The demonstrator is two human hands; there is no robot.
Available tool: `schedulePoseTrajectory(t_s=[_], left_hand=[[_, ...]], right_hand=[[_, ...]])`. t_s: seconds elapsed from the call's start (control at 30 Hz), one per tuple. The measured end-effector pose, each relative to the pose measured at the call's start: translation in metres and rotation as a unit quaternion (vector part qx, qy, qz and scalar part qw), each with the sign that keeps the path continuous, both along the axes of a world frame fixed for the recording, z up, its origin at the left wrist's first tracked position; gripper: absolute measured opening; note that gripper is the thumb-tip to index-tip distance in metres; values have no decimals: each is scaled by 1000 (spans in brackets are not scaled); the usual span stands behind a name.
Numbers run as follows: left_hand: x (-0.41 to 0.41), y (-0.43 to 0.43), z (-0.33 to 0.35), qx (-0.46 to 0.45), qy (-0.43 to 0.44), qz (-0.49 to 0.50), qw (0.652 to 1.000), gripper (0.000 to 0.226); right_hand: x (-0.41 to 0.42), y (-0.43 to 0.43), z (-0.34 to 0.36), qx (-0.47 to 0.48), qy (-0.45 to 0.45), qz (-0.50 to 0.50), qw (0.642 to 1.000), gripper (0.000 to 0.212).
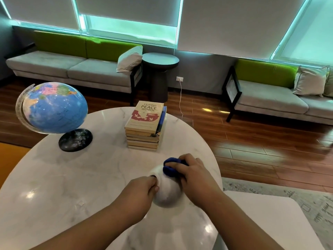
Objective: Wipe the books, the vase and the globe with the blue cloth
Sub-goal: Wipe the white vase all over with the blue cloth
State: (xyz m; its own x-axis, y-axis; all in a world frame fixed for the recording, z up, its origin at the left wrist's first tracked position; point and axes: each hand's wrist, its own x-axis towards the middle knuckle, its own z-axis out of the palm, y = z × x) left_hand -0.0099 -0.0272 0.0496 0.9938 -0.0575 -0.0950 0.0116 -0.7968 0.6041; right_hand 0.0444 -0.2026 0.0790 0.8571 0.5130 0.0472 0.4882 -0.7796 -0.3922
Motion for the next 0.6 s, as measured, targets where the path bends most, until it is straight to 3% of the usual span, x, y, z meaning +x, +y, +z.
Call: schedulePoseTrajectory(t_s=[0.13, 0.27, 0.4, 0.5, 0.6], left_hand=[[3, 0, -2, -17, -6, -8, 1000, 18], [1, -2, -3, 7, -6, -23, 1000, 25], [5, 0, -4, -23, 7, -7, 1000, 19], [8, 6, -3, -42, 24, 10, 999, 32], [8, 8, 1, -54, 35, 21, 998, 40]], right_hand=[[-11, 1, 1, -15, 13, 62, 998, 44], [2, 0, 2, -6, 4, 29, 1000, 40], [-11, 3, -1, -17, -3, 68, 998, 43], [-22, -10, -10, -21, 4, 112, 993, 42], [-16, -21, -18, 21, 26, 51, 998, 44]])
